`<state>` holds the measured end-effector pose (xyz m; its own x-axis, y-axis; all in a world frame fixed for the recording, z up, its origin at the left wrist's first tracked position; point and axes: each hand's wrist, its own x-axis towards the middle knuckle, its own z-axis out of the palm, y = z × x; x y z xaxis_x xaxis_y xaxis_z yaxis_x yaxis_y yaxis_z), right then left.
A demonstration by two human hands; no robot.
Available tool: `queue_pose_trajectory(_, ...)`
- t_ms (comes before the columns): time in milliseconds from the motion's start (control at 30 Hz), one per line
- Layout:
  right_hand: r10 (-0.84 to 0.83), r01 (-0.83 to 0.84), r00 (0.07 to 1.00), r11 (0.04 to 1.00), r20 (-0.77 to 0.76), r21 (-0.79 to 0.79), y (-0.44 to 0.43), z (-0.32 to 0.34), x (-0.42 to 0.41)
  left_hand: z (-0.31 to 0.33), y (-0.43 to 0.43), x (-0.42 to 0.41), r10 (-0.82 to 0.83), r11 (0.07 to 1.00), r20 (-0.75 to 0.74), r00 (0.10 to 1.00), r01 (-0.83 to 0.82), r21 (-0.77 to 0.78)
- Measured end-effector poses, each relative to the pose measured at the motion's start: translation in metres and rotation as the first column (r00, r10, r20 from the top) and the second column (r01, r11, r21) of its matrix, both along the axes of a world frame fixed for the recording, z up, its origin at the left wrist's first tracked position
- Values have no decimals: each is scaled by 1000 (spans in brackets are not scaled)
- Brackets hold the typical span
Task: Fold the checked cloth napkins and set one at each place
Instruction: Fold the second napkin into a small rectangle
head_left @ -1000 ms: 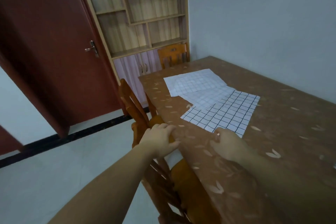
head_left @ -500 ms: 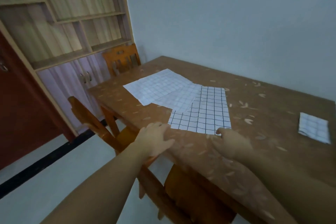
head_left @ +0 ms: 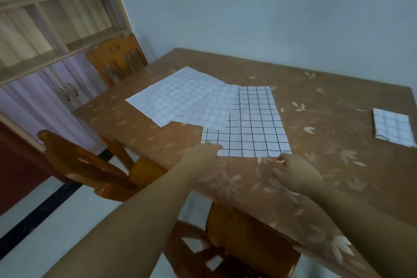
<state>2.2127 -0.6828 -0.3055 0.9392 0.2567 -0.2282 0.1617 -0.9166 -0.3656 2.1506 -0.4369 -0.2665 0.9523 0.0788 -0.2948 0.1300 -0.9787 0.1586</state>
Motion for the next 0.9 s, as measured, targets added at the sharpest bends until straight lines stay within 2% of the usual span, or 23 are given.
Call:
queue_pose_trajectory(267, 13, -16, 997, 999, -80, -44, 14, -63, 41, -68, 2, 47, -41, 999, -139, 989, 37, -28)
queue_pose_trajectory(367, 86, -91, 996, 982, -37, -166, 21, -78, 51, -93, 1, 64, -74, 997, -264, 962, 78, 5)
queue_pose_trajectory(467, 122, -135, 990, 964, -71, -228, 30, -95, 59, -115, -1, 77, -75, 994, -329, 941, 96, 49)
queue_pose_trajectory(633, 124, -143, 989, 951, -83, -276, 38, -117, 67, -135, -7, 87, -35, 997, -331, 943, 53, 47)
queue_pose_trajectory(800, 121, -115, 993, 948, 2, -295, 43, -116, 69, -145, -6, 89, -21, 997, -260, 965, 38, 62)
queue_pose_trajectory(900, 155, -117, 980, 956, 123, -270, 40, -113, 72, -144, -2, 87, -45, 997, -216, 975, 58, 54)
